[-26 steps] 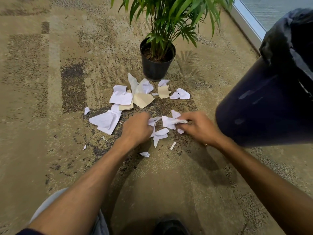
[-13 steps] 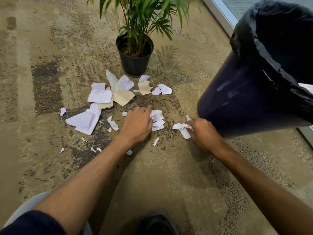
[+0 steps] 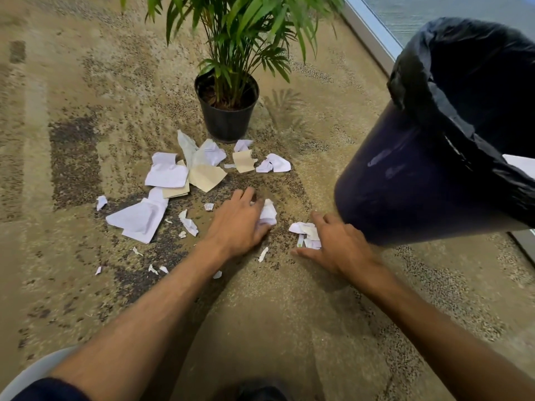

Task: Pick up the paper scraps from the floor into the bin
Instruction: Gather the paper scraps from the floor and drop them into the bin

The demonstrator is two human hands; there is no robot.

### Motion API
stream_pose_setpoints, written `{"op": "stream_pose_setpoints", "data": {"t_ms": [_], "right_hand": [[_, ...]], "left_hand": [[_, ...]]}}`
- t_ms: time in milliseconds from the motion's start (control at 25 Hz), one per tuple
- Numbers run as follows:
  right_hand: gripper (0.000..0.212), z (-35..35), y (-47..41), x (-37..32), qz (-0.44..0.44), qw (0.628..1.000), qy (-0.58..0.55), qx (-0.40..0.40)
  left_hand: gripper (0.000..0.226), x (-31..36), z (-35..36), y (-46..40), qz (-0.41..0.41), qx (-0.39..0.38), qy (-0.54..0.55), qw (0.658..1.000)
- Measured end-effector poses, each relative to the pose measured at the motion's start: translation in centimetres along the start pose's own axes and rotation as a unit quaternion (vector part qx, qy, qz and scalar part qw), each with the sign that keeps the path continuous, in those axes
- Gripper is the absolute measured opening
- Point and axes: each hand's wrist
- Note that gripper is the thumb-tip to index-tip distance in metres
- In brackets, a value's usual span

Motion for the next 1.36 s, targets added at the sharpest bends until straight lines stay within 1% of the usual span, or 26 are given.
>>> {"op": "stream_pose_setpoints", "data": {"t_ms": [80, 120, 200, 280, 400, 520, 600, 640, 720, 800, 840, 920, 1000, 1040, 1160, 1240, 1280, 1360], "right_hand": [[0.079, 0.6, -0.2, -0.6, -0.004, 1.0, 0.0, 0.026], [0.072, 0.9, -0.2, -0.8, -0.012, 0.999, -0.006, 0.036], [0.057, 1.4, -0.3, -1.5, -0.031, 0.998, -0.038, 0.044], [0.041, 1.6, -0.3, -2.0, -0.045, 0.996, -0.047, 0.059], [0.023, 2.0, 0.0, -2.5, -0.068, 0.992, -0.025, 0.098], [0.013, 2.4, 0.2, -2.7, -0.099, 0.988, 0.008, 0.114], [0.012, 2.5, -0.3, -2.6, -0.098, 0.987, -0.001, 0.126], [0.012, 2.4, -0.5, -2.4, -0.086, 0.988, -0.034, 0.127], [0.014, 1.8, -0.4, -1.8, -0.051, 0.983, -0.139, 0.113], [0.02, 0.4, 0.2, -1.2, -0.034, 0.962, -0.25, 0.109], [0.025, -0.5, 0.8, -1.0, -0.035, 0.948, -0.294, 0.113], [0.032, -2.9, 2.4, -0.5, -0.046, 0.922, -0.36, 0.134], [0.037, -5.2, 3.7, 0.1, -0.06, 0.9, -0.408, 0.144], [0.038, -6.4, 4.5, 0.3, -0.07, 0.891, -0.425, 0.145], [0.035, -10.5, 7.6, 1.2, -0.099, 0.873, -0.447, 0.168], [0.042, -13.5, 9.9, 2.2, -0.124, 0.864, -0.441, 0.209], [0.042, -15.3, 11.0, 3.2, -0.135, 0.86, -0.43, 0.239], [0.033, -18.5, 12.5, 5.5, -0.139, 0.856, -0.402, 0.294]], "left_hand": [[0.043, 0.1, 0.1, 0.0, 0.008, 0.027, 0.037, 0.999], [0.037, 0.2, 0.2, 0.1, 0.01, 0.041, 0.05, 0.998], [0.031, 0.4, 0.5, 0.2, 0.008, 0.06, 0.066, 0.996], [0.026, 0.5, 0.6, 0.3, 0.005, 0.074, 0.069, 0.995], [0.019, 0.4, 0.7, 0.4, 0.0, 0.092, 0.071, 0.993], [0.021, 0.8, 0.7, 0.5, 0.01, 0.11, 0.068, 0.992], [0.028, 0.7, 0.4, 0.5, 0.021, 0.115, 0.074, 0.99], [0.03, 0.5, 0.4, 0.5, 0.019, 0.113, 0.076, 0.991], [0.025, 0.3, 0.0, 1.0, -0.001, 0.104, 0.078, 0.991], [0.02, 0.0, -0.8, 1.6, -0.04, 0.11, 0.108, 0.987], [0.018, 0.2, -1.6, 2.0, -0.072, 0.123, 0.153, 0.978], [0.018, 1.1, -4.1, 2.6, -0.134, 0.173, 0.253, 0.942], [0.018, 2.7, -7.3, 2.8, -0.155, 0.239, 0.302, 0.91], [0.02, 3.6, -8.7, 2.7, -0.146, 0.262, 0.316, 0.9], [0.019, 6.9, -13.8, 1.9, -0.078, 0.296, 0.355, 0.884], [0.023, 8.7, -17.1, 0.7, -0.045, 0.317, 0.355, 0.878], [0.028, 9.7, -18.8, -0.2, -0.03, 0.329, 0.343, 0.879], [0.027, 11.9, -22.1, -2.2, 0.004, 0.342, 0.323, 0.883]]}}
Point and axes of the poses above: each hand's wrist, its own y-axis away from the middle knuckle, its own z-axis out of the palm, x = y × z, and after that the axes turned 9 degrees about z, right-handed
